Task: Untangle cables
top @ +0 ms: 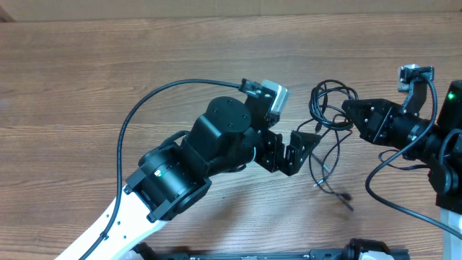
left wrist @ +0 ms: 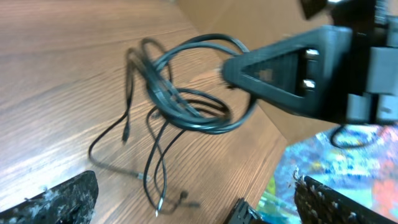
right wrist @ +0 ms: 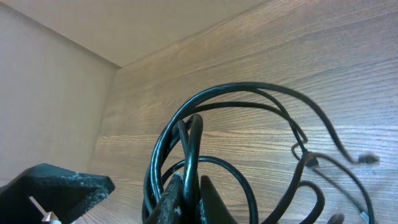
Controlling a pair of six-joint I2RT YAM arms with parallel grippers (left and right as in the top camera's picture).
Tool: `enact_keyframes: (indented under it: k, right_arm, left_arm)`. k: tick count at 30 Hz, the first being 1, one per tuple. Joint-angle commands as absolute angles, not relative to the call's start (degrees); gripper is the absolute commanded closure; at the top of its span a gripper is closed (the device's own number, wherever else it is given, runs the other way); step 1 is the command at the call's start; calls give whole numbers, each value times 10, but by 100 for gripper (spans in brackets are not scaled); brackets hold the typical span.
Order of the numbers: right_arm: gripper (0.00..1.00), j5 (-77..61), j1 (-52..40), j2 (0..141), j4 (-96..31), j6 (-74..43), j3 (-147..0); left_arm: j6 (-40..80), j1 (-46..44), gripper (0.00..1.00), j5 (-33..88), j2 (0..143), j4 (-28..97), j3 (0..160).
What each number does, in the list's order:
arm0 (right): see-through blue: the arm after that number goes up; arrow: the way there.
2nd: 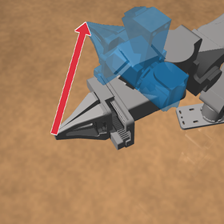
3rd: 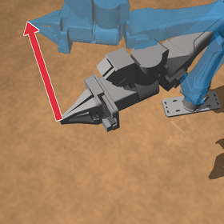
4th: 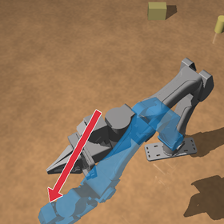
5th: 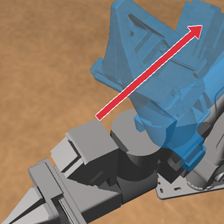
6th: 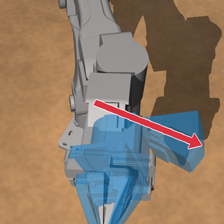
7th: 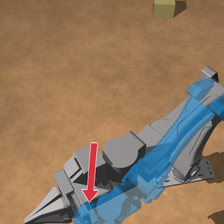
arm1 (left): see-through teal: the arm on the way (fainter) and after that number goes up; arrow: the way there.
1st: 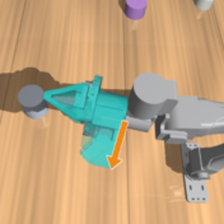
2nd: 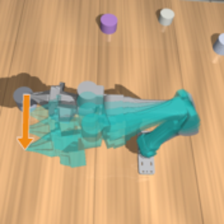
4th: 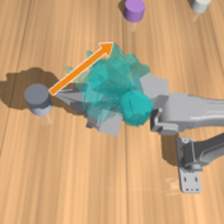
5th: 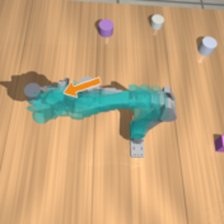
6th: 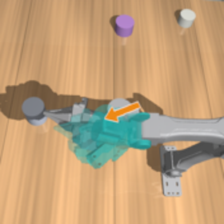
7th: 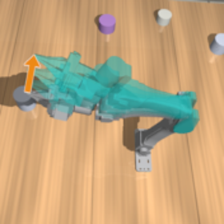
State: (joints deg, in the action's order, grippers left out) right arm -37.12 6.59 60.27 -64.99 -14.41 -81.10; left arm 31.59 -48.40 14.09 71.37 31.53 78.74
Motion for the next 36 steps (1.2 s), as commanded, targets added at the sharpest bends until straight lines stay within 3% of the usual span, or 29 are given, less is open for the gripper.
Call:
enact_keyframes:
  k: [1, 7, 13, 19, 23, 31, 36]
  right_arm:
    - [96, -368, 64, 597, -644, -154, -814]
    - [96, -393, 64, 599, -704, -154, -814]
    - [96, -446, 64, 599, -789, -112, -814]
    - [96, -499, 64, 606, -812, -76, -814]
    - [96, -517, 64, 620, -819, -61, -814]
    - [96, -567, 64, 632, -834, -27, -814]
    - [96, -567, 64, 632, -833, -27, -814]
  left_arm:
    - [329, -487, 0, 105, 711, 315, 789]
    - [-126, -488, 7, 106, 711, 393, 789]
    - [-487, -488, 0, 167, 712, 409, 789]
    - [-517, -489, 15, 258, 716, 400, 789]
    - [-528, -489, 34, 289, 719, 399, 789]
    - [-528, -492, 37, 312, 740, 401, 789]
    - [-528, -492, 50, 314, 761, 400, 789]
